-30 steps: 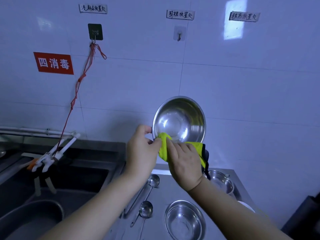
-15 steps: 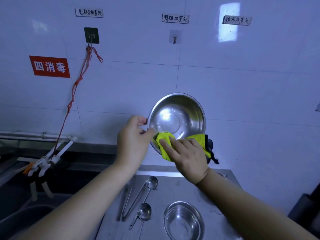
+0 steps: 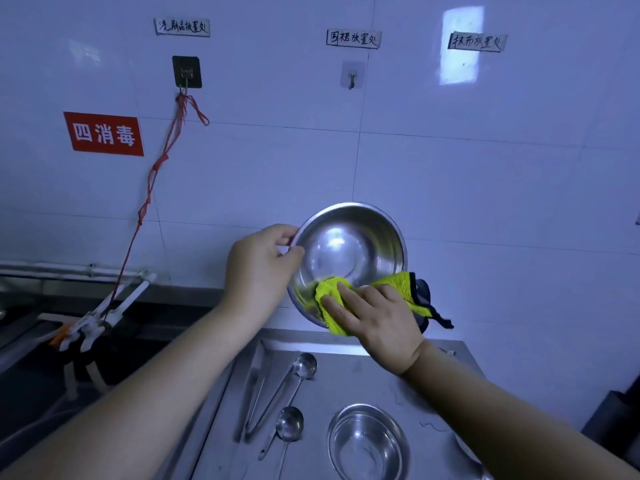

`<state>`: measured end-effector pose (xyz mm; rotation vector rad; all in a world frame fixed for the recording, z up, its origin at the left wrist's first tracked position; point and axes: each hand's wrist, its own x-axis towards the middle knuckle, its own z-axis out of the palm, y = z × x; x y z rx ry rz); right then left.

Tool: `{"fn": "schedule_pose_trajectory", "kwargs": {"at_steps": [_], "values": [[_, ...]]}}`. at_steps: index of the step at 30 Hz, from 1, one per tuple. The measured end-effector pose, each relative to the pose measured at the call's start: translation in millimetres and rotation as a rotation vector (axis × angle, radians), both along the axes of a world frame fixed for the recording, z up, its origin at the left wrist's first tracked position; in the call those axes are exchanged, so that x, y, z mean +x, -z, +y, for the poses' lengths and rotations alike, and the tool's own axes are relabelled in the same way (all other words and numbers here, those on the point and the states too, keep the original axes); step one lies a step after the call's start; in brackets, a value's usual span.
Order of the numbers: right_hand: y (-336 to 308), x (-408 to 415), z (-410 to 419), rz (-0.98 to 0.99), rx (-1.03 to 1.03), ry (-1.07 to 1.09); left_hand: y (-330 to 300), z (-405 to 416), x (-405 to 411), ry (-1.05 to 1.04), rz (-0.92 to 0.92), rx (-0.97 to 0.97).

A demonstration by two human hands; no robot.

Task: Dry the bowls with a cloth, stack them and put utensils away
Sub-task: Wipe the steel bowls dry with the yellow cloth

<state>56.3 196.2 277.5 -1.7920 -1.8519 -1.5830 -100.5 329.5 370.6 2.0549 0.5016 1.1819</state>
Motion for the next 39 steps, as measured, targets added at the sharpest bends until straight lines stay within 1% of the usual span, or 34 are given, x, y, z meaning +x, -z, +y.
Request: {"fn": "schedule_pose_trajectory", "kwargs": {"at_steps": [2,4,7,9,12,14,16,17,19,21,23,25,29,31,33,34,36,37,39], "values": [[2.5,-18.3,5.5,0.139,0.075,0.054,22.5,-12.8,2.9,0.017,-0.032,-0.104],[4.8,-33.7,11.4,0.255,0.115,0.094,41.8,-24.8,3.6,0.006,-0.031,-0.12],[13.9,-44.8,16.7,0.308,0.067,0.092,46.1,-23.4,3.7,0.039,-0.025,-0.148],[17.0,-41.3,13.6,0.266,0.02,0.041,37.2,-14.3,1.1,0.042,0.033,-0.063],[12.5,-19.8,3.3,0.088,-0.094,-0.05,14.0,-2.3,-5.7,0.011,0.105,0.151],[5.7,-6.0,-1.0,-0.021,-0.128,-0.063,2.3,4.9,-7.3,-0.003,0.127,0.216],[0.9,-3.3,0.7,-0.029,-0.089,-0.031,3.5,8.1,-5.1,-0.034,0.083,0.17],[0.5,-7.0,3.2,-0.006,-0.052,-0.005,8.1,5.7,-4.1,-0.037,0.035,0.081],[3.5,-21.2,8.4,0.09,0.024,0.046,24.9,-5.0,-1.8,-0.001,-0.021,-0.106],[7.1,-34.1,12.8,0.193,0.065,0.085,43.4,-19.1,-0.5,0.033,-0.034,-0.156],[12.2,-41.7,16.6,0.243,0.059,0.109,51.5,-24.5,-1.5,0.039,-0.053,-0.151],[18.1,-43.3,16.8,0.22,0.029,0.089,48.4,-17.2,-2.1,0.058,-0.024,-0.107],[13.4,-21.5,1.7,0.018,-0.094,-0.023,22.0,2.7,-7.0,0.073,0.084,0.094],[5.4,-10.2,-4.4,-0.054,-0.136,-0.017,13.0,8.4,-7.1,0.053,0.107,0.122],[2.0,-8.0,-4.1,-0.047,-0.101,0.039,17.2,7.2,-3.6,0.0,0.075,0.047],[2.9,-11.6,-2.2,-0.011,-0.068,0.07,23.2,3.4,-1.3,-0.005,0.035,-0.053],[7.9,-24.5,3.5,0.105,-0.001,0.103,38.0,-9.7,2.5,0.061,-0.03,-0.244],[10.5,-30.7,6.1,0.155,0.023,0.11,45.4,-17.3,3.5,0.09,-0.04,-0.279],[14.6,-38.8,9.2,0.211,0.038,0.126,55.3,-25.1,3.8,0.098,-0.041,-0.27]]}}
